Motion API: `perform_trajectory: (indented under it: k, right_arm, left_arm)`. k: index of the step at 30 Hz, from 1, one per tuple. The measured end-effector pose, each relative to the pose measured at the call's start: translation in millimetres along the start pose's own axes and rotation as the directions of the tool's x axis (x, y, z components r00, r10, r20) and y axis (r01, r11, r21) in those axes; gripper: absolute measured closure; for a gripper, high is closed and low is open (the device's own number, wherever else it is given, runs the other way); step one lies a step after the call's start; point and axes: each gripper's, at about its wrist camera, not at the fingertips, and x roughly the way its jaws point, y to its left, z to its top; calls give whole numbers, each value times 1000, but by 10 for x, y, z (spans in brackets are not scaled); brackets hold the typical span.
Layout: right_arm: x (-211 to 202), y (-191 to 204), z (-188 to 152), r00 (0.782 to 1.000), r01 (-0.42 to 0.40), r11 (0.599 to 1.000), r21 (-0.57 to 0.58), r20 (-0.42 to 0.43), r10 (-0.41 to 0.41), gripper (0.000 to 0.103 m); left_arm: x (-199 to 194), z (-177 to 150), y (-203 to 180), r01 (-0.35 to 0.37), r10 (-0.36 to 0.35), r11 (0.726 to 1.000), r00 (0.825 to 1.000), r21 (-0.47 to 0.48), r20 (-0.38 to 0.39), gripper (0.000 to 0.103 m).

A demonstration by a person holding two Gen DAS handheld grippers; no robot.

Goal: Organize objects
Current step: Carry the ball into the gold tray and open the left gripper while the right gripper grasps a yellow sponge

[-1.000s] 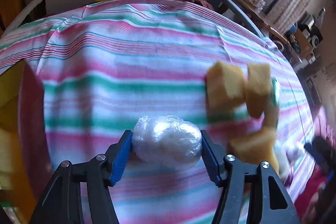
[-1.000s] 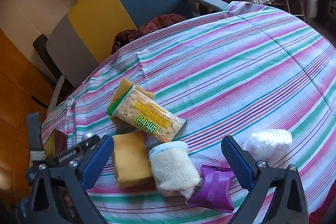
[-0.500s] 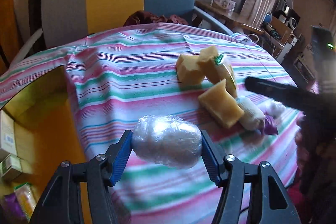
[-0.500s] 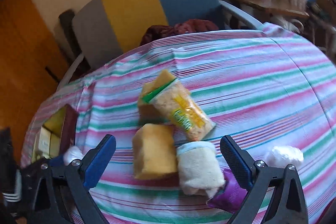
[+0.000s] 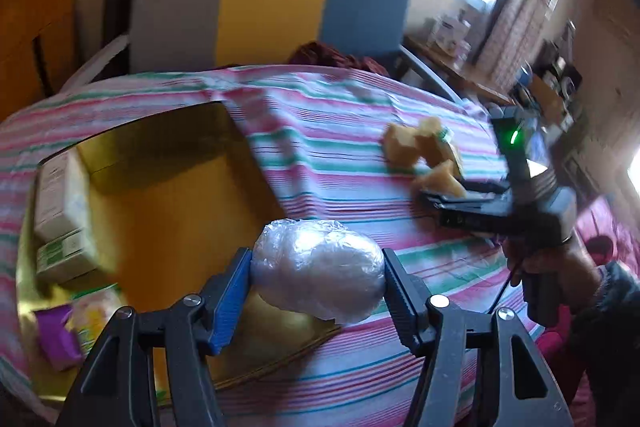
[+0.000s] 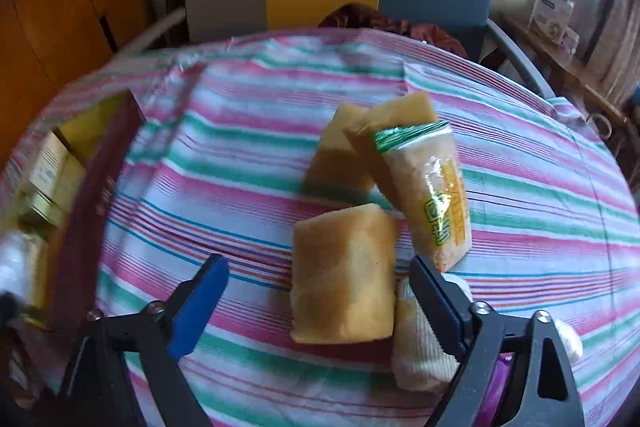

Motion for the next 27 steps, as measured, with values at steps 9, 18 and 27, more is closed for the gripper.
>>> perform_trajectory:
  k: [9, 18, 27]
  right_arm:
    - [155, -23, -63, 994, 95, 995, -42, -54, -97, 60]
    - [8, 38, -19, 1000, -5, 1000, -26, -1, 5, 60]
    - [-26, 60, -17, 1000, -5, 999, -36, 18, 6, 60]
  left_arm:
    - [-422, -93, 1328, -156, 174, 945, 984, -286, 37, 39]
    - [-331, 126, 1534, -188, 203, 947, 979, -262, 32, 39]
    - [322, 637, 1565, -217, 216, 958, 976, -189, -25, 38]
